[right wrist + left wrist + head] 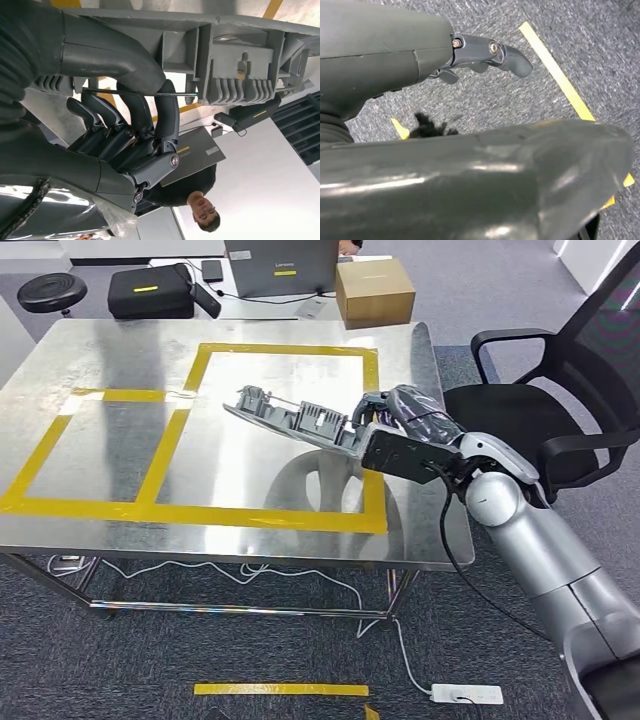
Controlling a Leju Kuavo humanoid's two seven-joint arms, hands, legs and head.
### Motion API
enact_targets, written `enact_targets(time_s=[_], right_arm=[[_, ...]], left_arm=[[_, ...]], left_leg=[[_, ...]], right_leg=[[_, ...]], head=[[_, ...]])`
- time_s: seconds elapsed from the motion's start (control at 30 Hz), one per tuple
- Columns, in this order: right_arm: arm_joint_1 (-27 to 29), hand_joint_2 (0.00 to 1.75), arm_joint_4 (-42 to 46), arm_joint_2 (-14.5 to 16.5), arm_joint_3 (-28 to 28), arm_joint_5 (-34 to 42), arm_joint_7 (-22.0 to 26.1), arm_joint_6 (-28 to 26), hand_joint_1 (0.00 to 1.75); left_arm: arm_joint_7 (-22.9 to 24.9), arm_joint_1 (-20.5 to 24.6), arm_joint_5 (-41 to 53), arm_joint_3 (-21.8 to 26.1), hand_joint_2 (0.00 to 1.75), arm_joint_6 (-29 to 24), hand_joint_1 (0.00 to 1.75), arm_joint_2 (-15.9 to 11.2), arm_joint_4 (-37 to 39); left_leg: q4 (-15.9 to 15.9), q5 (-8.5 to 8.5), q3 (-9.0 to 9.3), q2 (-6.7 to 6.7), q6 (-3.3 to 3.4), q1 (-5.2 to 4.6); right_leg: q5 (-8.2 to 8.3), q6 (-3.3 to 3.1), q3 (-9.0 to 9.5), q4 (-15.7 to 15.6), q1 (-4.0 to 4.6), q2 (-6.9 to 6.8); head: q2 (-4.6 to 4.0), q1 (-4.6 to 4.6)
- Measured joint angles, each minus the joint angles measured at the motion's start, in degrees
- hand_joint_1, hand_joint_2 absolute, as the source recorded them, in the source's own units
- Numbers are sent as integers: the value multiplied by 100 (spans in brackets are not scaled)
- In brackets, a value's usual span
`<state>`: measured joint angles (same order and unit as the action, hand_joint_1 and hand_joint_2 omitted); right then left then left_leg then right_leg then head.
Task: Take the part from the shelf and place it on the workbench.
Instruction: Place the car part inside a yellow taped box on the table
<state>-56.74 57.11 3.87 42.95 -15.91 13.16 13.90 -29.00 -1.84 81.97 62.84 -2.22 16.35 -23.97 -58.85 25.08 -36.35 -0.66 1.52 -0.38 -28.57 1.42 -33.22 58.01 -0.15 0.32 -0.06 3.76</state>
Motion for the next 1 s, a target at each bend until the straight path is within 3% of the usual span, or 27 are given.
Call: enact_targets(time_s=[0.33, 0.57, 1.0], right_arm=[[-112, 175, 68, 48, 25, 99, -68, 42, 175], [-48, 175, 2, 325, 180, 149, 104, 92, 175], [-46, 175, -2, 815, 536, 398, 122, 445, 175]], left_arm=[[-113, -16, 31, 86, 0, 138, 0, 98, -318], [-167, -17, -136, 223, 0, 461, 0, 218, -554], [270, -219, -507, 266, 0, 671, 0, 274, -1072]], left_leg=[[-2, 0, 0, -3, 1, -17], [-2, 1, 0, -2, 1, -18], [-1, 5, 0, -3, -6, -13]], right_leg=[[1, 1, 10, -6, -13, -7], [1, 1, 9, -6, -14, -6], [-6, -7, 9, -6, -12, -8]], head=[[0, -2], [-1, -1], [-1, -1]])
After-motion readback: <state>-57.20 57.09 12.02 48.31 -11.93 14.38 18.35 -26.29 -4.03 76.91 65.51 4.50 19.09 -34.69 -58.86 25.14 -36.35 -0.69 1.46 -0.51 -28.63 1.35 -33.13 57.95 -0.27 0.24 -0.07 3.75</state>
